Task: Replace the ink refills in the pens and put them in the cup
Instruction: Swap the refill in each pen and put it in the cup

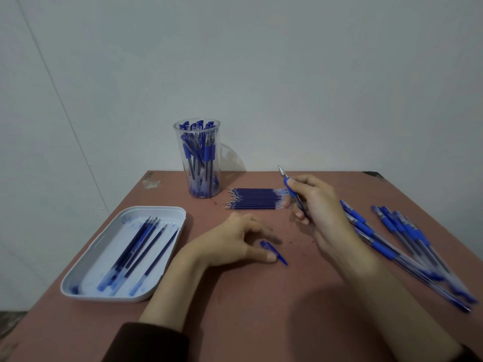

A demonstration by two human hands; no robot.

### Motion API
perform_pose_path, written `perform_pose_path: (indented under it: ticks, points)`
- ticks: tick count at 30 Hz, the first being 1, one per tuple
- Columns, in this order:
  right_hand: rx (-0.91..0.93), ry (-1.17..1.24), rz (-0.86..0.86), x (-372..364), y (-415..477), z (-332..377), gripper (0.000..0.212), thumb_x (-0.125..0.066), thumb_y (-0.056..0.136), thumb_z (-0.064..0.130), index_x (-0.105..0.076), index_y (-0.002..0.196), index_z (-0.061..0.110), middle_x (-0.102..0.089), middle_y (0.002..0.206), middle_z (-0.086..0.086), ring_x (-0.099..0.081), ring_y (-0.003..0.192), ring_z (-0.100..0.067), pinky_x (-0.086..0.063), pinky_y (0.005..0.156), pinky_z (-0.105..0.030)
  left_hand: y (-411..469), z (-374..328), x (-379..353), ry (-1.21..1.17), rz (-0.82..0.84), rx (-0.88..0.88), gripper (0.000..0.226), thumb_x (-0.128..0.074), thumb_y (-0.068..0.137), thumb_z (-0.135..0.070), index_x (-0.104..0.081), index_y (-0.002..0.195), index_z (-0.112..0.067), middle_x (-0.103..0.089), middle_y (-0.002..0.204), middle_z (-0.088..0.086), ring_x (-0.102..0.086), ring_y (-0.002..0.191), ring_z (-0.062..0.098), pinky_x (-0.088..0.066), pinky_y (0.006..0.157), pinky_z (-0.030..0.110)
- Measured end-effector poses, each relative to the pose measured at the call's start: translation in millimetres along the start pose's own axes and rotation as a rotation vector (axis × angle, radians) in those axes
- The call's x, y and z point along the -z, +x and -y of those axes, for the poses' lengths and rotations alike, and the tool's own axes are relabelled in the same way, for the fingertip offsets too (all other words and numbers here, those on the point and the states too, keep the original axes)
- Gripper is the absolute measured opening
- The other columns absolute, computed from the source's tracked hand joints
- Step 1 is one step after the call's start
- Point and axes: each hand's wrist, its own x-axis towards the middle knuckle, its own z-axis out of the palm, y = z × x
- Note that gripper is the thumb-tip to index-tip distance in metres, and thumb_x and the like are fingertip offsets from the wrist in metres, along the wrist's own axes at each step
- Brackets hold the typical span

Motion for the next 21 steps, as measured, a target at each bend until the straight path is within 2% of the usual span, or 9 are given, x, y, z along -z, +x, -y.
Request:
perform_pose_path:
  ticks: [2, 4, 5, 7, 9, 13, 21]
  points:
    - [0.002, -0.008, -0.001, -0.1, 0.6, -0.3, 0.011, -0.055, 0.093, 0.017, -0.06, 0.083, 0.016, -0.06, 0.057, -0.004, -0.035, 0.04, -0.012, -0.023, 0.045, -0.025, 4.2, 5.2, -0.4, -0.056, -0.133, -0.001, 0.016, -0.081, 0.073, -0.025, -0.075, 0.088, -0.027, -0.068, 0.099, 0.0, -0.061, 0.094, 0.008, -0.045, 0.091, 0.019]
    - [0.03, -0.055, 0.0, 0.8, 1.7, -2.2, 0.011, -0.056, 0.092, 0.018, -0.06, 0.082, 0.019, -0.061, 0.06, -0.005, -0.036, 0.041, -0.013, -0.026, 0.044, -0.025, 7.3, 10.1, -0.2, -0.191, -0.368, 0.041, 0.012, -0.082, 0.071, -0.025, -0.073, 0.078, -0.028, -0.068, 0.078, -0.004, -0.061, 0.072, 0.011, -0.05, 0.077, 0.027]
    - [0.07, -0.123, -0.005, 1.2, 1.7, -3.6, 0.01, -0.058, 0.091, 0.019, -0.061, 0.081, 0.022, -0.062, 0.061, -0.004, -0.04, 0.043, -0.014, -0.03, 0.044, -0.026, 8.6, 10.7, 0.5, -0.277, -0.469, 0.05, 0.012, -0.082, 0.072, -0.022, -0.072, 0.078, -0.026, -0.066, 0.073, -0.005, -0.058, 0.066, 0.009, -0.049, 0.071, 0.025]
    - [0.22, -0.427, -0.034, 2.9, 0.6, -7.0, 0.007, -0.06, 0.087, 0.023, -0.062, 0.081, 0.026, -0.063, 0.061, 0.002, -0.052, 0.052, -0.016, -0.042, 0.052, -0.032, 9.6, 8.0, 2.0, -0.463, -0.587, 0.034, 0.013, -0.078, 0.076, -0.011, -0.07, 0.083, -0.019, -0.064, 0.071, -0.003, -0.057, 0.062, 0.01, -0.049, 0.063, 0.02]
    - [0.343, -0.746, -0.069, 2.3, -1.9, -9.2, 0.007, -0.06, 0.084, 0.025, -0.059, 0.079, 0.03, -0.06, 0.062, 0.009, -0.056, 0.063, -0.013, -0.043, 0.06, -0.031, 7.6, 2.4, 3.5, -0.55, -0.658, 0.019, 0.017, -0.073, 0.079, -0.004, -0.069, 0.086, -0.018, -0.066, 0.074, -0.003, -0.058, 0.062, 0.008, -0.047, 0.057, 0.014]
    - [0.384, -0.829, -0.057, 0.1, -4.9, -8.4, 0.011, -0.06, 0.079, 0.023, -0.057, 0.075, 0.032, -0.057, 0.063, 0.014, -0.052, 0.064, -0.007, -0.033, 0.058, -0.027, 6.3, 0.4, 5.1, -0.632, -0.716, 0.008, 0.02, -0.069, 0.082, -0.001, -0.07, 0.092, -0.018, -0.069, 0.08, -0.003, -0.059, 0.063, 0.0, -0.048, 0.057, 0.011]
    - [0.42, -0.912, -0.038, -0.3, -4.7, -8.0, 0.008, -0.059, 0.081, 0.023, -0.059, 0.08, 0.03, -0.06, 0.068, 0.01, -0.056, 0.067, -0.015, -0.041, 0.058, -0.028, 6.9, -0.1, 3.3, -0.64, -0.656, -0.014, 0.023, -0.071, 0.079, 0.0, -0.07, 0.087, -0.021, -0.071, 0.074, -0.008, -0.059, 0.062, 0.001, -0.048, 0.059, 0.012]
